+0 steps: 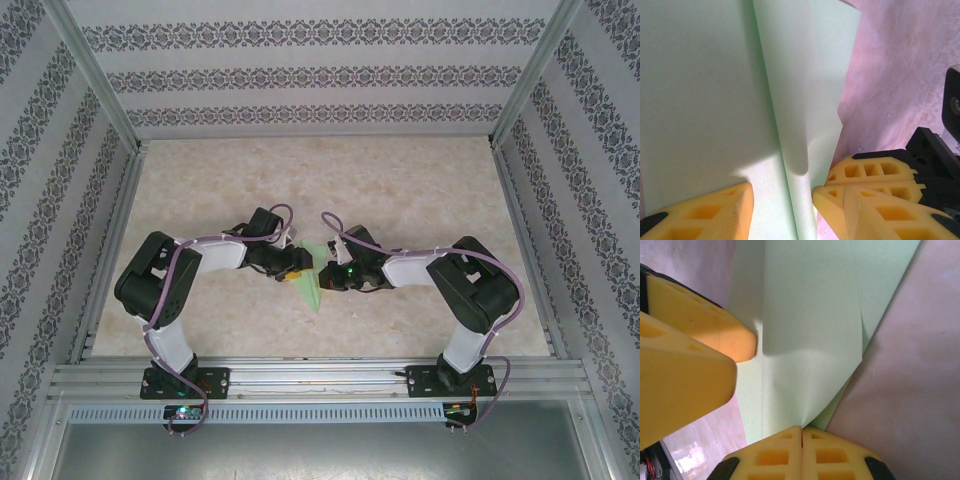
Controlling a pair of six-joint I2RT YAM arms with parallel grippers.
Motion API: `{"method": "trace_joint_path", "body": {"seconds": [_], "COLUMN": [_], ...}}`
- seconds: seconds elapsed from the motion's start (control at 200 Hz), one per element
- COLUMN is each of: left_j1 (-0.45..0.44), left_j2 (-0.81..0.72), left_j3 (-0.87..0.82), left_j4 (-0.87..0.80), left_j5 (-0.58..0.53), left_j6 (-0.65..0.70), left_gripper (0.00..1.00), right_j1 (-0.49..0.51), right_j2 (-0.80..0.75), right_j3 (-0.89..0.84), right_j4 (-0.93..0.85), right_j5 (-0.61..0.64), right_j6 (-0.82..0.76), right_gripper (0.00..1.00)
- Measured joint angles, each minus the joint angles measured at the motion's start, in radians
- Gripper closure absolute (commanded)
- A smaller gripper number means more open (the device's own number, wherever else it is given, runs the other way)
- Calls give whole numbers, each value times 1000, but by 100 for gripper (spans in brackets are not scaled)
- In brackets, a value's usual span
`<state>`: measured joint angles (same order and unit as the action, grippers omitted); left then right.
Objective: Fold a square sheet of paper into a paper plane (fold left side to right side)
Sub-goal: Fourth fold the wing at the center of the table.
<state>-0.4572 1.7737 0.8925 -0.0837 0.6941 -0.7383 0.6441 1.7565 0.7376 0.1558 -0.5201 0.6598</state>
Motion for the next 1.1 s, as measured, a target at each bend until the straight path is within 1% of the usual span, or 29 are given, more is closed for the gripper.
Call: {"method": "trace_joint_path", "body": {"seconds": [0.125, 0.16, 0.2, 0.295, 0.335, 0.395, 0.49, 0.719, 0.929, 1.099], "left_j1": [0, 0, 0, 1, 1, 1, 0, -2, -2, -2], "left_j2": [-47, -62, -79, -107, -108, -103, -82, 13, 74, 98], "left_j3": [0, 0, 0, 1, 3, 10, 30, 92, 103, 109], "left_j4": [-34, -43, -52, -65, -68, -71, -72, -81, -84, -98], "left_j5": [-24, -31, -38, -41, -37, -22, 11, 66, 81, 73], "left_j6": [2, 5, 8, 26, 28, 34, 39, 58, 73, 88], "left_gripper": [48, 50, 54, 72, 78, 84, 91, 95, 96, 96], "right_j1": [0, 0, 0, 0, 0, 0, 0, 0, 0, 0], "right_j2": [1, 2, 2, 3, 3, 3, 3, 5, 7, 10], "right_j3": [2, 3, 4, 6, 6, 7, 7, 13, 21, 27], "right_j4": [-4, -5, -8, -11, -11, -11, -11, -22, -37, -46], "right_j5": [0, 0, 0, 0, 0, 0, 0, 0, 0, 0], "right_j6": [0, 0, 0, 0, 0, 0, 0, 0, -1, -1], "right_gripper": [100, 100, 100, 100, 100, 100, 100, 100, 100, 100]}}
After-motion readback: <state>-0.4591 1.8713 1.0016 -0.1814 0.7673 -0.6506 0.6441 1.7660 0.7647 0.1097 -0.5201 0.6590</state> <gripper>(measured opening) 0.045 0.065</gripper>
